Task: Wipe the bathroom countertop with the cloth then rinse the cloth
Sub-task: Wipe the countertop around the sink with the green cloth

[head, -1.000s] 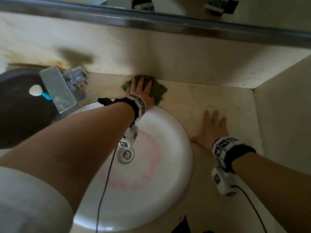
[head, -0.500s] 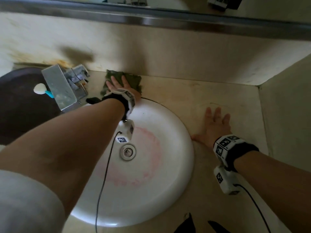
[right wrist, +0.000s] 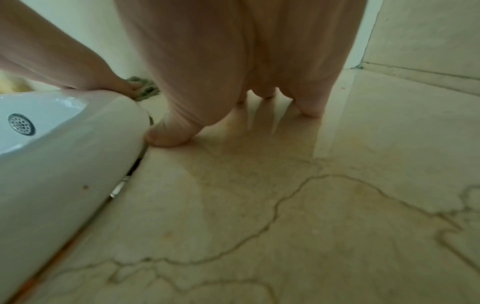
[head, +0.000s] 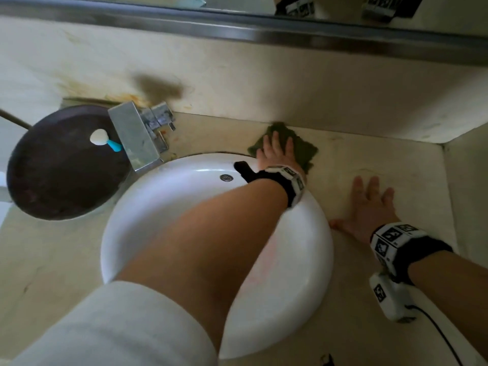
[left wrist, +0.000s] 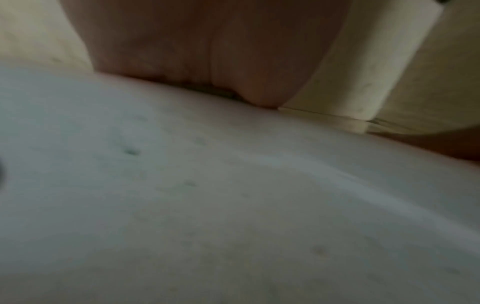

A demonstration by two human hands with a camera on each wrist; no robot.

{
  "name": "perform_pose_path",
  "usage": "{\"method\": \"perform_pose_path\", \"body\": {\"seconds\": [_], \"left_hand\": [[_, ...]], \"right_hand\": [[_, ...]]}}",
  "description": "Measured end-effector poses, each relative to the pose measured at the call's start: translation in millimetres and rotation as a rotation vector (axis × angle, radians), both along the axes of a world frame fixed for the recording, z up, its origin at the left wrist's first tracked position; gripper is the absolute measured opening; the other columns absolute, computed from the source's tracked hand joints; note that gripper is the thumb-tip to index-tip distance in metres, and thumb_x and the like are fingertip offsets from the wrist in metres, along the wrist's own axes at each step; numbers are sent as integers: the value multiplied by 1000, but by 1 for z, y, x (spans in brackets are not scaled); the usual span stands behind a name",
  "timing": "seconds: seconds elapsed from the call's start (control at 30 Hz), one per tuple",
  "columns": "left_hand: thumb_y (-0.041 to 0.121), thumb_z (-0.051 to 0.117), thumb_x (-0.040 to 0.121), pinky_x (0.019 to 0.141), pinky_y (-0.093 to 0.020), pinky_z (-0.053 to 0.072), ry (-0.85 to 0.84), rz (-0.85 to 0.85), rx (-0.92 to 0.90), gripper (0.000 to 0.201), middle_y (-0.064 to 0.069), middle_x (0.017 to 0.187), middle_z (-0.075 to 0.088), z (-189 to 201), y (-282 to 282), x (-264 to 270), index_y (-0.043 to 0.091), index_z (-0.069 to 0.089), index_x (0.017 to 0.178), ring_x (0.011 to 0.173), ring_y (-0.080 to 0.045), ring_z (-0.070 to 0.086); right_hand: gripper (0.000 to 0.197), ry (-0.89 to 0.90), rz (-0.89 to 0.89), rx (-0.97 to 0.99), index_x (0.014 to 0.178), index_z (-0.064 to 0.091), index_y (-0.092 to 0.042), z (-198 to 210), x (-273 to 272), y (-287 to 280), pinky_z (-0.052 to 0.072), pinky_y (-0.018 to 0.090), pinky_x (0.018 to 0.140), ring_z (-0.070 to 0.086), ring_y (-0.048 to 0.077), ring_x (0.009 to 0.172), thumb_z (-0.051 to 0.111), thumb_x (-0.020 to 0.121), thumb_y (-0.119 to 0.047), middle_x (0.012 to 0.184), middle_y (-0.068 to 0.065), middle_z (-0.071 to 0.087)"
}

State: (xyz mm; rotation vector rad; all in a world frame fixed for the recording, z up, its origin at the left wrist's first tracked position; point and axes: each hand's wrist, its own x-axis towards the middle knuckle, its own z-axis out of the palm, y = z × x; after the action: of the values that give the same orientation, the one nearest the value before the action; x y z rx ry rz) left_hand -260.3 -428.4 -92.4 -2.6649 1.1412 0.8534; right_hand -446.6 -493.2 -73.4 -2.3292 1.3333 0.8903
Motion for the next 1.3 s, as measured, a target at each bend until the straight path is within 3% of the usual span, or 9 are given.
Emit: {"method": "perform_pose_path", "body": {"seconds": [0.23, 0.4, 0.63, 0.73, 0.8, 0.87, 0.97, 1.1, 1.3], "left_hand": [[60, 39, 92, 115, -56, 5, -107, 407, 134, 95, -20, 157, -20, -2, 34, 77, 11, -17, 151, 145, -41, -10], [47, 53, 91, 115, -57, 4, -69, 454, 99, 97, -26, 157, -14, -5, 22, 75, 4, -10, 152, 145, -45, -7], [65, 33, 91, 114, -59, 1, -25, 216, 51, 92, -23, 156, -19, -3, -41, -27, 14, -14, 152, 144, -45, -11], [66, 30, 91, 115, -56, -4, 45, 30, 25, 90, -23, 151, -31, -7, -57, -81, 16, -14, 152, 143, -44, -17], [63, 29, 93, 115, -55, -6, 57, -54, 8, 86, -22, 146, -36, -9, -58, -95, 18, -14, 152, 143, -42, -19], [60, 28, 94, 115, -53, -6, 48, -113, -19, 83, -18, 154, -30, -14, -52, -88, 19, -16, 152, 143, -40, -20], [56, 29, 96, 116, -52, -3, 9, -51, -22, 80, -16, 157, -25, -13, -37, -48, 20, -15, 152, 144, -39, -18], [60, 22, 95, 115, -56, -2, -69, 201, 11, 80, -21, 157, -21, -10, -4, 30, 16, -15, 152, 144, -42, -14], [60, 36, 91, 114, -60, 2, -210, 406, 261, 96, -26, 157, -13, -25, 11, 95, 7, -17, 150, 144, -46, -6]], "right_hand": [[125, -15, 2, 8, 150, -21, -22, 2, 1, 2, 7, 52, 118, -16, 44, 143, 64, 72, -69, 158, 10, -24], [124, -25, -8, 27, 150, -22, -21, 3, -1, 3, 4, 52, 119, -17, 44, 143, 62, 73, -70, 157, 11, -26], [128, -31, 9, 20, 150, -22, -22, -3, 2, 0, 6, 54, 118, -17, 44, 143, 60, 67, -77, 157, 10, -25], [148, -29, 67, -2, 150, -20, -28, -11, 0, -9, 6, 60, 116, -18, 44, 143, 19, 31, -106, 159, 8, -21], [150, -5, 120, -33, 150, -18, -30, -14, 0, -11, 8, 61, 114, -19, 42, 143, -4, 20, -103, 160, 6, -19], [145, -4, 82, -13, 151, -18, -29, -13, -1, -10, 6, 59, 116, -19, 42, 143, 22, 34, -105, 159, 7, -22], [124, -31, 4, 16, 150, -22, -25, -6, -3, -4, 6, 53, 118, -19, 43, 143, 60, 70, -74, 157, 8, -26], [123, -65, 12, 20, 150, -21, -23, -5, -5, -2, 6, 53, 117, -18, 44, 143, 62, 73, -70, 157, 10, -26], [125, -95, 7, 44, 149, -23, -23, -4, -6, -1, 3, 54, 118, -21, 43, 142, 63, 72, -70, 156, 9, -29]]}}
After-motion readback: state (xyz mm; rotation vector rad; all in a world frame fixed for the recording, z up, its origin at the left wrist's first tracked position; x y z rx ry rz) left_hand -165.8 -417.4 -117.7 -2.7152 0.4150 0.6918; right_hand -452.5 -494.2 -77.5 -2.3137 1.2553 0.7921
